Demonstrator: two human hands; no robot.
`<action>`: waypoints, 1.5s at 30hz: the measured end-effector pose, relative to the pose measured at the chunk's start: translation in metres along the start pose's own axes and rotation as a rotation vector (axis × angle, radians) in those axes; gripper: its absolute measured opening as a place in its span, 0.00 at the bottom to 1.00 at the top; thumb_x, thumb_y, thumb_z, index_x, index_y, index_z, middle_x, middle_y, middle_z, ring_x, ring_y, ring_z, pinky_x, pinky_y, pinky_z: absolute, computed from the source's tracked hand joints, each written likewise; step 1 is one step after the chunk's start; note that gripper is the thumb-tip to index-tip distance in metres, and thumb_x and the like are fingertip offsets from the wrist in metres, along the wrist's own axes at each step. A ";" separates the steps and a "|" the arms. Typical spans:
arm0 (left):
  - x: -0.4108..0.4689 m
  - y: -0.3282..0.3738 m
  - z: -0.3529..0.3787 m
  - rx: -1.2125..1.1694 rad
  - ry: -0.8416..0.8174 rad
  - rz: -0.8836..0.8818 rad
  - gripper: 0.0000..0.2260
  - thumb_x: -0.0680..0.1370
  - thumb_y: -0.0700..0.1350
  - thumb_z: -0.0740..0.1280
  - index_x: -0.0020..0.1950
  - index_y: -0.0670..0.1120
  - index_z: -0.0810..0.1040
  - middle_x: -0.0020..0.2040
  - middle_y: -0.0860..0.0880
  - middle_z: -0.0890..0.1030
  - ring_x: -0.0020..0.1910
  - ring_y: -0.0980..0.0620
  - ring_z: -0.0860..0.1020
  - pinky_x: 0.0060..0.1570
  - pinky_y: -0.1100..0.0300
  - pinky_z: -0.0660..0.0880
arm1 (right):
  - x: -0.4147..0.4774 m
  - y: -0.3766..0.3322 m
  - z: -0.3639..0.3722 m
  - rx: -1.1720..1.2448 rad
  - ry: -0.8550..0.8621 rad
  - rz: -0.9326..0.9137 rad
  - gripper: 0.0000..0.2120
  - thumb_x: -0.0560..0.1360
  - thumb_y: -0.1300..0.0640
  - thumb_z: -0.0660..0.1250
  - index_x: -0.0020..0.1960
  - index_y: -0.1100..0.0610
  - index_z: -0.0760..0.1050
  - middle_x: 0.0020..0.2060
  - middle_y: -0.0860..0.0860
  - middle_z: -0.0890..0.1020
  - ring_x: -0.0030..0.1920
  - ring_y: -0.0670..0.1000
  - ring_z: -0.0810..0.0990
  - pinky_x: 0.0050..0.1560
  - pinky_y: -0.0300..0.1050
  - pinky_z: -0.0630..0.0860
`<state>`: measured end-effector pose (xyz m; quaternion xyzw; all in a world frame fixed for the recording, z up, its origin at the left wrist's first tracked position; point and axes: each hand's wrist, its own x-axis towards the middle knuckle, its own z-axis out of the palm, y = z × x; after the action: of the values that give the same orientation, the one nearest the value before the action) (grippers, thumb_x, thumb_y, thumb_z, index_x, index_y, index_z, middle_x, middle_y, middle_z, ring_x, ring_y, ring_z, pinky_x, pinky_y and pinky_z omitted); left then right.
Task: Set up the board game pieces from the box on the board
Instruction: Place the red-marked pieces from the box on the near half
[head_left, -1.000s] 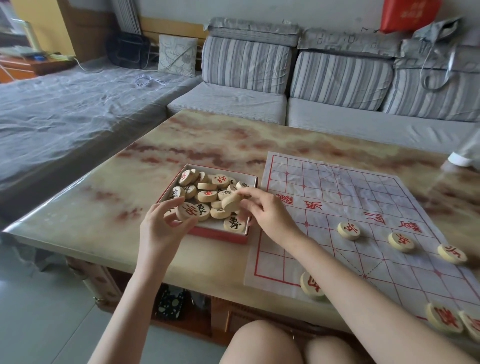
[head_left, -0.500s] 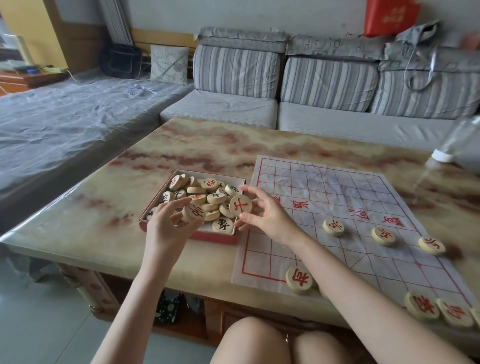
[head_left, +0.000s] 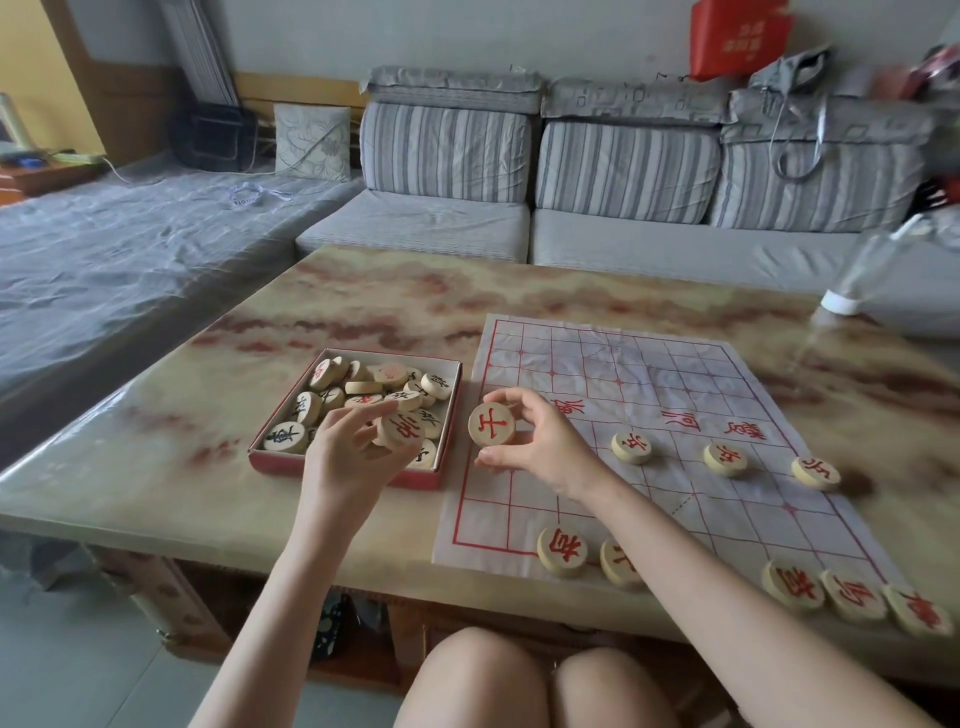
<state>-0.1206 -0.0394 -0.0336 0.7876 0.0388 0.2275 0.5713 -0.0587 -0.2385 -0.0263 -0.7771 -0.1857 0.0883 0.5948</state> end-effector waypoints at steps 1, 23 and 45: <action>-0.001 0.001 0.004 -0.002 -0.013 0.002 0.20 0.66 0.37 0.76 0.56 0.48 0.79 0.56 0.51 0.77 0.51 0.54 0.80 0.41 0.78 0.74 | -0.004 0.000 -0.004 -0.007 0.004 -0.002 0.24 0.65 0.67 0.75 0.55 0.49 0.71 0.52 0.48 0.76 0.55 0.56 0.78 0.50 0.52 0.80; -0.055 0.037 0.115 0.048 -0.360 0.003 0.20 0.65 0.39 0.77 0.54 0.49 0.79 0.51 0.50 0.81 0.50 0.55 0.80 0.48 0.68 0.78 | -0.164 0.039 -0.139 -0.521 0.170 0.236 0.24 0.69 0.51 0.72 0.62 0.40 0.69 0.56 0.41 0.67 0.62 0.44 0.67 0.66 0.42 0.62; -0.101 0.041 0.188 0.515 -0.547 0.333 0.23 0.67 0.62 0.69 0.60 0.57 0.76 0.54 0.57 0.75 0.64 0.57 0.62 0.57 0.60 0.52 | -0.183 0.050 -0.137 -0.742 0.186 0.184 0.22 0.70 0.50 0.71 0.62 0.46 0.71 0.45 0.31 0.61 0.54 0.43 0.58 0.59 0.40 0.58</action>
<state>-0.1435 -0.2514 -0.0736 0.9318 -0.1869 0.0817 0.3002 -0.1685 -0.4437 -0.0517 -0.9574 -0.0800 -0.0027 0.2775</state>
